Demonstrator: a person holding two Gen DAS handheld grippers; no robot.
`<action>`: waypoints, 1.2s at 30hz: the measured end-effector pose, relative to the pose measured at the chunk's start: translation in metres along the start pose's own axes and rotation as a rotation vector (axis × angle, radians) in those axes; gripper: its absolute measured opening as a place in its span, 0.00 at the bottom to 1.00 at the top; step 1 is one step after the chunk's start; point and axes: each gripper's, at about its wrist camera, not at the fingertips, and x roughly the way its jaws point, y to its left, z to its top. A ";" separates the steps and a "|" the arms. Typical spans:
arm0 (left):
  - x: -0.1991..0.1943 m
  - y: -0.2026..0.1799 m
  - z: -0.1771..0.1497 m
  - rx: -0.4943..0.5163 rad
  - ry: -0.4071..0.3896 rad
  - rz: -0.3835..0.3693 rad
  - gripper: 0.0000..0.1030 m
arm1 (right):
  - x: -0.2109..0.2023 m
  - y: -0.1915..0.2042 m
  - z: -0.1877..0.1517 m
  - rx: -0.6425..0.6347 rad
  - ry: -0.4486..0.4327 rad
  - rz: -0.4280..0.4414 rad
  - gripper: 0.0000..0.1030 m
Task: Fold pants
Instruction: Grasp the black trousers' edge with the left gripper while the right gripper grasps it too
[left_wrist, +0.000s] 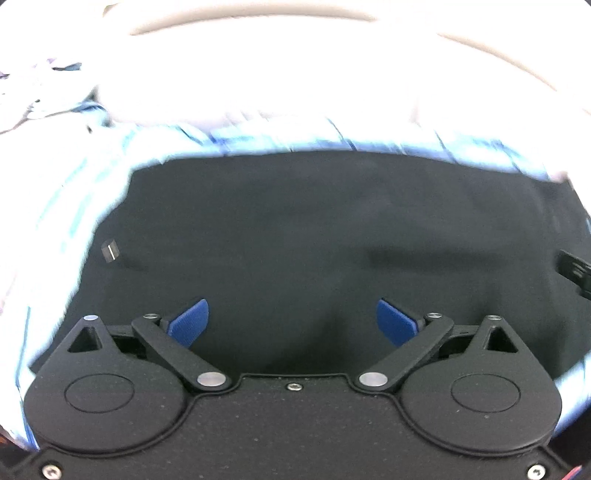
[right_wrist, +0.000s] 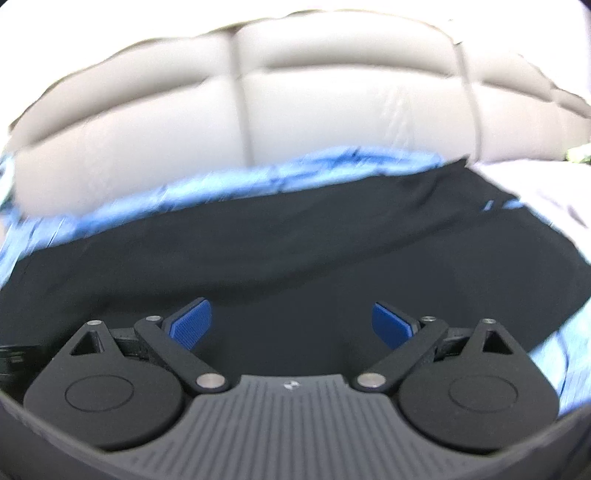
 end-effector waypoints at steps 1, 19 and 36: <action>0.003 0.006 0.014 -0.029 -0.018 0.004 0.98 | 0.008 -0.006 0.013 0.027 -0.018 -0.019 0.97; 0.197 0.132 0.138 -0.505 0.102 0.390 0.99 | 0.254 -0.161 0.154 0.349 0.174 -0.350 0.96; 0.249 0.150 0.142 -0.538 0.085 0.553 1.00 | 0.368 -0.187 0.185 0.242 0.289 -0.548 0.93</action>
